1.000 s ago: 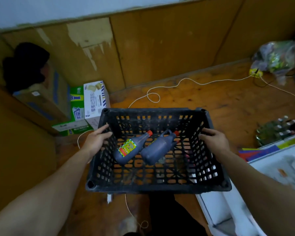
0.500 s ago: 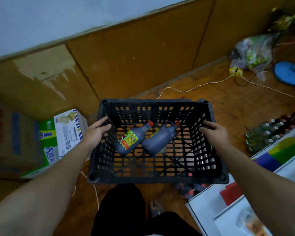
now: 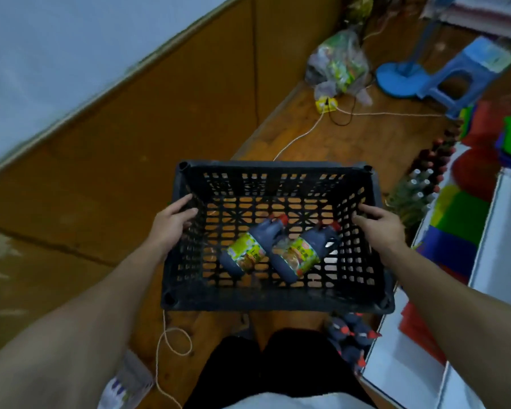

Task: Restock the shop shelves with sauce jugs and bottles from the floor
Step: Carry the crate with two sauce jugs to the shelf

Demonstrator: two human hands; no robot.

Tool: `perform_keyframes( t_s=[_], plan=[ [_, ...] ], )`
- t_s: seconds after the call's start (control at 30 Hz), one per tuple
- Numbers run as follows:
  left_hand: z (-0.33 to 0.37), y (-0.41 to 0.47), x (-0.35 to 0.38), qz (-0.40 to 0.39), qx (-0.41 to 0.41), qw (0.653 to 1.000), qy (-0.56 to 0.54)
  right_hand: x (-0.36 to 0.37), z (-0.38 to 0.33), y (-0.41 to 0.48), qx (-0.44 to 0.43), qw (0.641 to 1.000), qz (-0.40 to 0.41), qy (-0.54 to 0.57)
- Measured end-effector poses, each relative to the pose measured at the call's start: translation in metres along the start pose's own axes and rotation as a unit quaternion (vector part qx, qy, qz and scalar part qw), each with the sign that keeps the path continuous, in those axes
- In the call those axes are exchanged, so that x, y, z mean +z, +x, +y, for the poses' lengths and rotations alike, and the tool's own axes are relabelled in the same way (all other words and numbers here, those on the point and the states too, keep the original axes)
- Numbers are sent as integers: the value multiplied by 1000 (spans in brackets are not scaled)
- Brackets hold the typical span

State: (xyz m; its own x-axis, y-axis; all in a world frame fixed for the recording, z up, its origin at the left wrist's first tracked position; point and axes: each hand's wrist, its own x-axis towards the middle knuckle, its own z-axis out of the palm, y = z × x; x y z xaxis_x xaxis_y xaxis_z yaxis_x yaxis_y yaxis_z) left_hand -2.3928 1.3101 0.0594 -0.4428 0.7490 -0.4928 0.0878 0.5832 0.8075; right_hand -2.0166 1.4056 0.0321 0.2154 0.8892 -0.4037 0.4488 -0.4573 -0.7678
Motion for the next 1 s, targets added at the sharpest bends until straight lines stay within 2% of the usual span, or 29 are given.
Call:
perform_keyframes(
  t_s=[0.17,0.53,0.87,1.0],
  plan=[
    [68,89,39,-57,18,996,68,0,-1,48,17,998,59,-17],
    [155,218,205,-196,-4,972,130,-55,26,156,157,976,146,38],
    [222,289,350,-339,48,914,218,-104,57,188,240,930,262,98],
    [243,314,417,-401,59,879,253,-104,67,190,293,895,316,118]
  ],
)
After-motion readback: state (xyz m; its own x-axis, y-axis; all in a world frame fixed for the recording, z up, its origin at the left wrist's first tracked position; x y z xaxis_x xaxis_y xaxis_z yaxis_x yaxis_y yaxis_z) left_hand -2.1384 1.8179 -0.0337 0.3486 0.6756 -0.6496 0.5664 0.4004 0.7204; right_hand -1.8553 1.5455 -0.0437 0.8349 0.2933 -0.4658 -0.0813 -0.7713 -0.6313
